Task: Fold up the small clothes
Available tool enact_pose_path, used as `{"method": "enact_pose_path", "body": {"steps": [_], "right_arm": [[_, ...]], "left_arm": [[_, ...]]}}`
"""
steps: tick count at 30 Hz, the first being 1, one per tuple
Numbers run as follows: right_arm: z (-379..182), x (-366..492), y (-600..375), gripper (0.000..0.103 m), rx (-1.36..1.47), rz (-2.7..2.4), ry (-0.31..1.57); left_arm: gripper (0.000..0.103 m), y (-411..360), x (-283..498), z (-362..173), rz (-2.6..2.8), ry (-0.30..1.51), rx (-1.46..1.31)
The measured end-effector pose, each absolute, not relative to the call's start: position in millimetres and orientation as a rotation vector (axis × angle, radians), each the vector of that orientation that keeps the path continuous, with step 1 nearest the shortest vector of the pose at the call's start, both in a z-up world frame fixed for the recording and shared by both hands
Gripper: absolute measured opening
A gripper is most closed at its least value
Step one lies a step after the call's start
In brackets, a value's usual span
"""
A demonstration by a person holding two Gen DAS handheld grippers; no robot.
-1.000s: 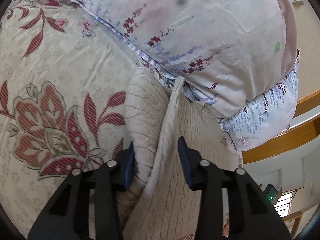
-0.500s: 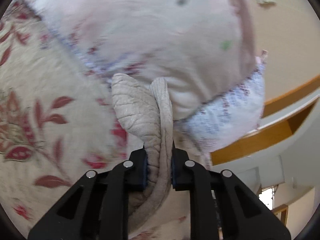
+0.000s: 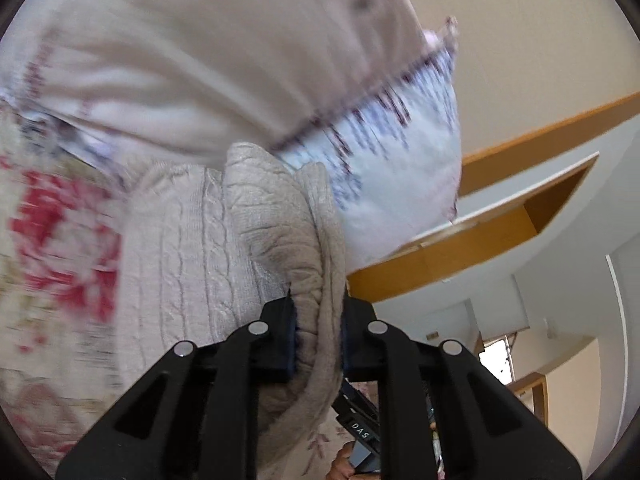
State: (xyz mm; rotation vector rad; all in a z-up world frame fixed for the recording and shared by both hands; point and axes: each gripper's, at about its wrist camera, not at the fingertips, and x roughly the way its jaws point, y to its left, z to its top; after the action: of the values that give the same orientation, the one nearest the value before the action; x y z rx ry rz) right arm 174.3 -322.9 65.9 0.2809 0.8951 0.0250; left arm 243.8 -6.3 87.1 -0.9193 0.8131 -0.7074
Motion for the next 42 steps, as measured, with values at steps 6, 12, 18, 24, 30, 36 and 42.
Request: {"method": "enact_pose_path", "body": {"steps": [6,12,18,24,30,36,42], "right_arm": [[59.7,159.1,-362.5,0.058,0.352,-0.059,0.887],[57.9,149.9,-389.3,0.058,0.416,-0.108,0.894],[70.5,156.5,-395.4,0.058,0.535,0.045,0.885],[52.5,181.5,-390.3,0.058,0.764,0.250,0.994],[30.2,192.1,-375.0,0.058,0.753,0.217,1.137],[15.9,201.3,-362.6,0.051,0.747,0.305,1.196],[-4.1,237.0,-373.3,0.045,0.878,0.289,1.163]], "left_arm": [[0.015,-90.5,254.4,63.2,-0.765,0.911,-0.884],[0.025,-157.1,261.0,13.7,-0.802,1.132,-0.838],[0.052,-130.1,249.0,44.3,-0.918,1.044,-0.838],[0.056,-63.5,222.3,64.6,-0.612,0.929,-0.611],[0.057,-44.1,228.0,34.2,-0.519,0.989,-0.602],[0.057,-53.2,236.4,11.7,-0.551,1.029,-0.556],[0.060,-60.1,238.0,-0.6,-0.602,1.042,-0.544]]}}
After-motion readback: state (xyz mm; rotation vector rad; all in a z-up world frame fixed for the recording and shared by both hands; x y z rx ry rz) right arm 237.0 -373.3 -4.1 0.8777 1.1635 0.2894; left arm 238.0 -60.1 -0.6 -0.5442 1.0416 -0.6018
